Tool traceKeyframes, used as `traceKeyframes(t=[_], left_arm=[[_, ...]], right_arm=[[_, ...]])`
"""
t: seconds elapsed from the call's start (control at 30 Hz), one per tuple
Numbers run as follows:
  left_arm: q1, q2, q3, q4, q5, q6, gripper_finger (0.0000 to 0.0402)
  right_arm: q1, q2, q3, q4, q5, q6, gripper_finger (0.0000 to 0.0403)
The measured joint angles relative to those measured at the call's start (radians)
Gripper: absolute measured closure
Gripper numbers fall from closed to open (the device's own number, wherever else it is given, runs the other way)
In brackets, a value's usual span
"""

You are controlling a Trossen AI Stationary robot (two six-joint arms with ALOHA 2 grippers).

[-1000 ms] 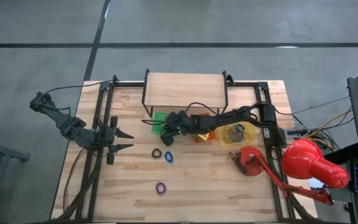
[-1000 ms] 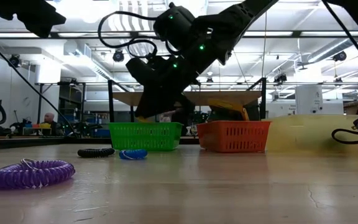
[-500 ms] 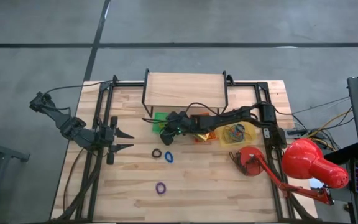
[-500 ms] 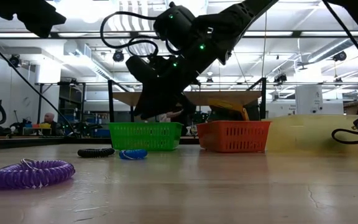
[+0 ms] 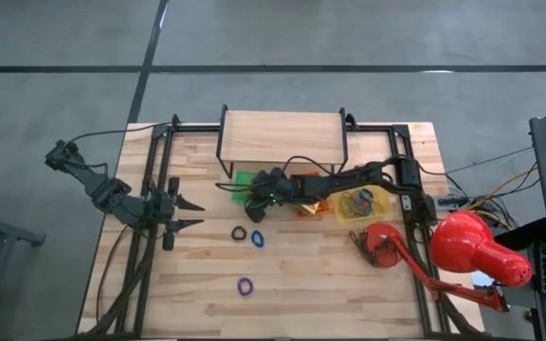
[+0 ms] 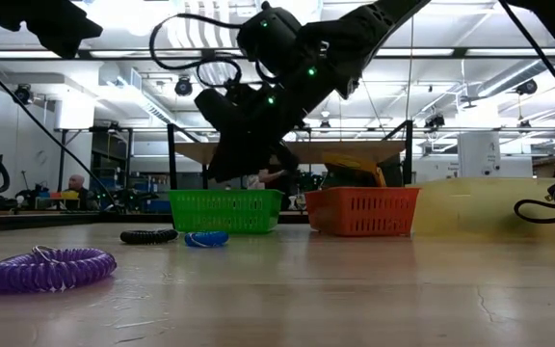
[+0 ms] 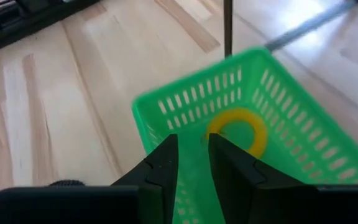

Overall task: Pick & Place Office Desk Supplies
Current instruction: Put the blue spring rubber band into the green bin

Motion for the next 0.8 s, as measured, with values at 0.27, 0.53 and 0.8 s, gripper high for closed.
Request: traceKeyframes(t=[0.27, 0.53, 0.8], left_arm=[[0.000, 0.000, 0.000, 0.000, 0.000, 0.000, 0.0261], [0.000, 0.000, 0.000, 0.000, 0.000, 0.000, 0.0261], [0.000, 0.000, 0.000, 0.000, 0.000, 0.000, 0.0261]], right_arm=[[0.010, -0.006, 0.051, 0.002, 0.003, -0.090, 0.0295], [0.107, -0.040, 0.070, 0.011, 0.094, -0.266, 0.0297], [0.218, -0.083, 0.078, -0.062, 0.189, -0.297, 0.0286]])
